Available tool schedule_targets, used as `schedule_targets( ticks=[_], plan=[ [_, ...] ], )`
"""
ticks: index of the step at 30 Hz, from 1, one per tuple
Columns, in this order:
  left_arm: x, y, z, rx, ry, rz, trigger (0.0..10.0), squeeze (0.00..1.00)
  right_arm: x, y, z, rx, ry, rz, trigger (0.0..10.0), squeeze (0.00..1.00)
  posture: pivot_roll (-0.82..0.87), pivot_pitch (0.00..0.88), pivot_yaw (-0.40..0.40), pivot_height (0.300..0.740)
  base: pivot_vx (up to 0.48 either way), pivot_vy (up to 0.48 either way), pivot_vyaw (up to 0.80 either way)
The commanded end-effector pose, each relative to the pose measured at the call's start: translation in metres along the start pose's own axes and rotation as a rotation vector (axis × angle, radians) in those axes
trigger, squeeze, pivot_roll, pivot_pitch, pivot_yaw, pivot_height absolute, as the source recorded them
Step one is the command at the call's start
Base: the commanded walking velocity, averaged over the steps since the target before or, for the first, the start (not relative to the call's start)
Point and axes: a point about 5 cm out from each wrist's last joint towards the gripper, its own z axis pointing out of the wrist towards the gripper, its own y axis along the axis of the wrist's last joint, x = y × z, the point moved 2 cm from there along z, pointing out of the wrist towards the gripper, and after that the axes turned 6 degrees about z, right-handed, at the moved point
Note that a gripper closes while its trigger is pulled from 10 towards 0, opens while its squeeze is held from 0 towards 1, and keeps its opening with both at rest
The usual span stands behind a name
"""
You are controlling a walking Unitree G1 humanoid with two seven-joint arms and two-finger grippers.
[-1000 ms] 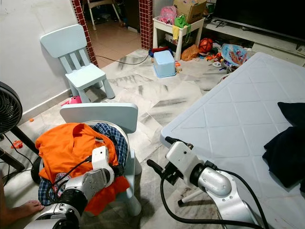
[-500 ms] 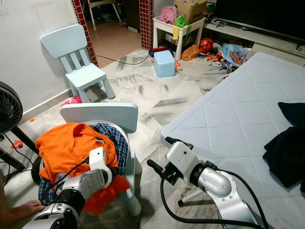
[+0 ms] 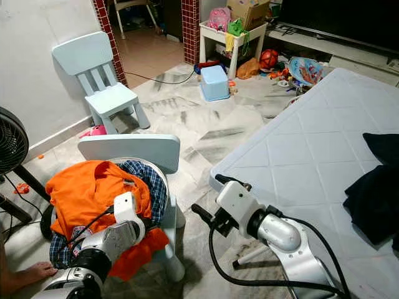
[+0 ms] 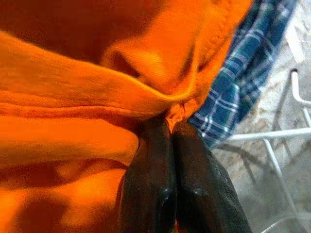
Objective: Hang hanger
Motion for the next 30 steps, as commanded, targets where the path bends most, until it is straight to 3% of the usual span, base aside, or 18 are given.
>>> schedule_targets(
  ticks=[1,7,14,20,26,29,30],
  plan=[
    [0.008,0.005,-0.001,-0.029,0.037,0.008,0.0,0.0,-0.001,0.0,0.0,0.002,0.006,-0.011,10.0,0.0,-0.21,0.035,0.029,0.74,0.0,0.0,0.0],
    [0.007,0.034,-0.011,-0.188,0.073,0.085,0.0,0.0,-0.003,-0.001,0.005,-0.002,0.011,-0.014,10.0,0.0,-0.18,0.021,0.016,0.74,0.0,0.0,0.0],
    [0.005,0.058,-0.025,-0.331,0.084,0.098,0.0,0.0,-0.004,0.001,0.012,-0.014,0.026,-0.018,10.0,0.0,-0.15,0.007,-0.011,0.74,0.0,0.0,0.0],
    [0.002,0.091,-0.062,-0.595,0.075,0.187,0.0,0.0,-0.006,0.003,0.023,-0.031,0.051,-0.032,10.0,0.0,-0.11,0.0,-0.035,0.74,0.0,0.0,0.0],
    [-0.005,0.099,-0.087,-0.689,-0.018,0.178,0.0,0.0,-0.009,0.003,0.026,-0.035,0.05,-0.035,10.0,0.0,-0.1,0.0,-0.039,0.74,0.0,0.0,0.0],
    [-0.017,0.084,-0.098,-0.64,-0.164,0.175,0.0,0.0,-0.009,0.002,0.027,-0.039,0.052,-0.04,10.0,0.0,-0.1,0.0,-0.037,0.74,0.0,0.0,0.0],
    [-0.017,0.084,-0.098,-0.64,-0.164,0.175,0.0,0.0,-0.009,0.002,0.027,-0.039,0.052,-0.04,10.0,0.0,-0.1,0.0,-0.037,0.74,0.0,0.0,0.0]
  ],
)
